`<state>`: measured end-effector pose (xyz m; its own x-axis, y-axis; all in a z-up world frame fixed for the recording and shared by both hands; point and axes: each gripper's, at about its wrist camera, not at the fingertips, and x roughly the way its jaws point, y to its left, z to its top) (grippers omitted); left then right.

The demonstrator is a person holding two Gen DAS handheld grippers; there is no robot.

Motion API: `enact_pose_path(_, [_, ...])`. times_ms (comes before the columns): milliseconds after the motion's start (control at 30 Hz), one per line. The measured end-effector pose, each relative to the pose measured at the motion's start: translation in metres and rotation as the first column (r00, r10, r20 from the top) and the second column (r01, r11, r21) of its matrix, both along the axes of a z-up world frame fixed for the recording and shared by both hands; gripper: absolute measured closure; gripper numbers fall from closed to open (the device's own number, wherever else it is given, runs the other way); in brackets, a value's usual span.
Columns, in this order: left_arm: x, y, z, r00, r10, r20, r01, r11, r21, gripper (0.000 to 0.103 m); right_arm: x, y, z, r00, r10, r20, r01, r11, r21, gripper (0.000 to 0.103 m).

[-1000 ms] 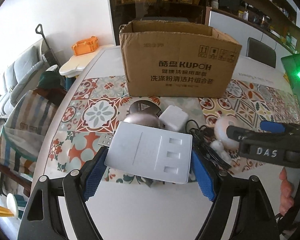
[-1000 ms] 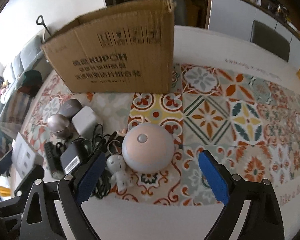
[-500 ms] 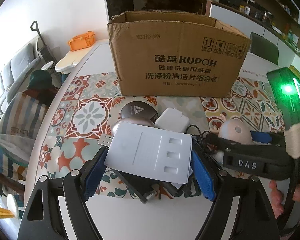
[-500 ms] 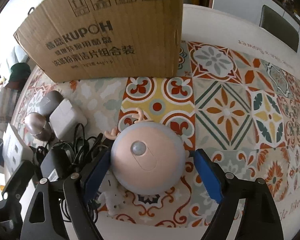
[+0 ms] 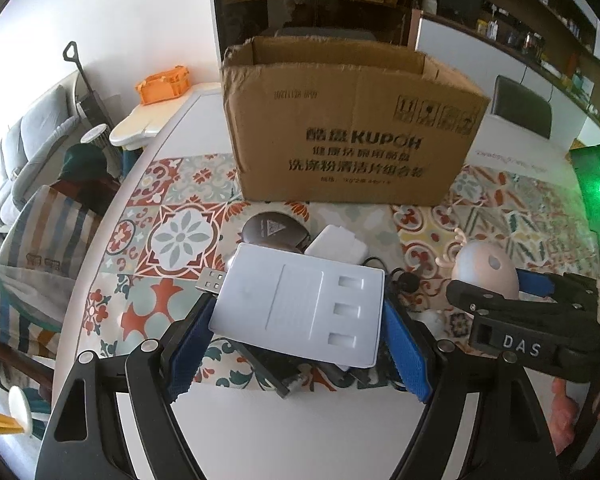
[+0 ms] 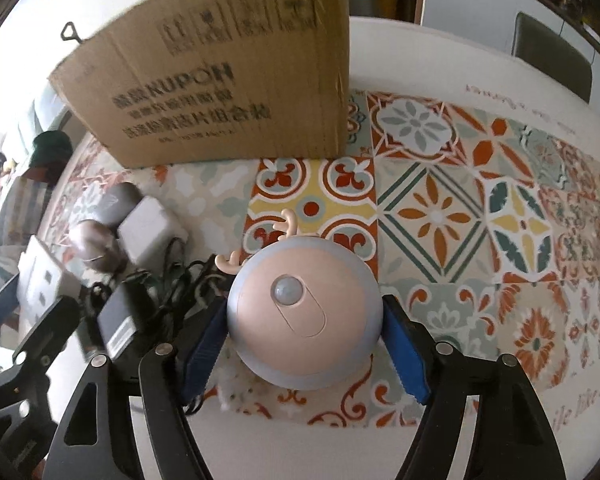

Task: Organize rigid objects
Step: 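Lift the white plate with the left tool while the right tool grasps the pink humidifier, then carry the plate and humidifier into the box and open both tools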

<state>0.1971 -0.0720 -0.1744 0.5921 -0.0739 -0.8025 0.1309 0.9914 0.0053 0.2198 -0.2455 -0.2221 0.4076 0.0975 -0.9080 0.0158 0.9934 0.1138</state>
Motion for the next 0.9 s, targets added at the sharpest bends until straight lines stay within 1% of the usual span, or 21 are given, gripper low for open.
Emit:
enact_pose_path(267, [-0.013,0.003,0.042,0.998,-0.01,0.07,0.01,1.0,-0.007,0.022,-0.028,0.007,0.058,0.995,-0.005,0.1,0.006,1.0,-0.006,0.028])
enact_pose_path(367, [-0.017,0.005,0.061,0.994,-0.023,0.109,0.025,0.999,-0.021,0.022,-0.037,0.004,0.081,0.99,-0.01,0.138,0.011,1.0,-0.002,0.028])
enact_pose_path(600, [-0.016,0.007,0.098,0.98,-0.049,0.195,0.052,0.999,-0.01,0.022,-0.04,0.009,0.117,0.978,-0.028,0.208,0.029,1.0,-0.004,0.028])
enact_pose_path(900, [0.001,0.006,0.134,0.968,-0.061,0.245,0.068,0.997,-0.02,0.022,-0.036,0.011,0.165,0.951,-0.038,0.308,0.04,0.999,0.0,0.028])
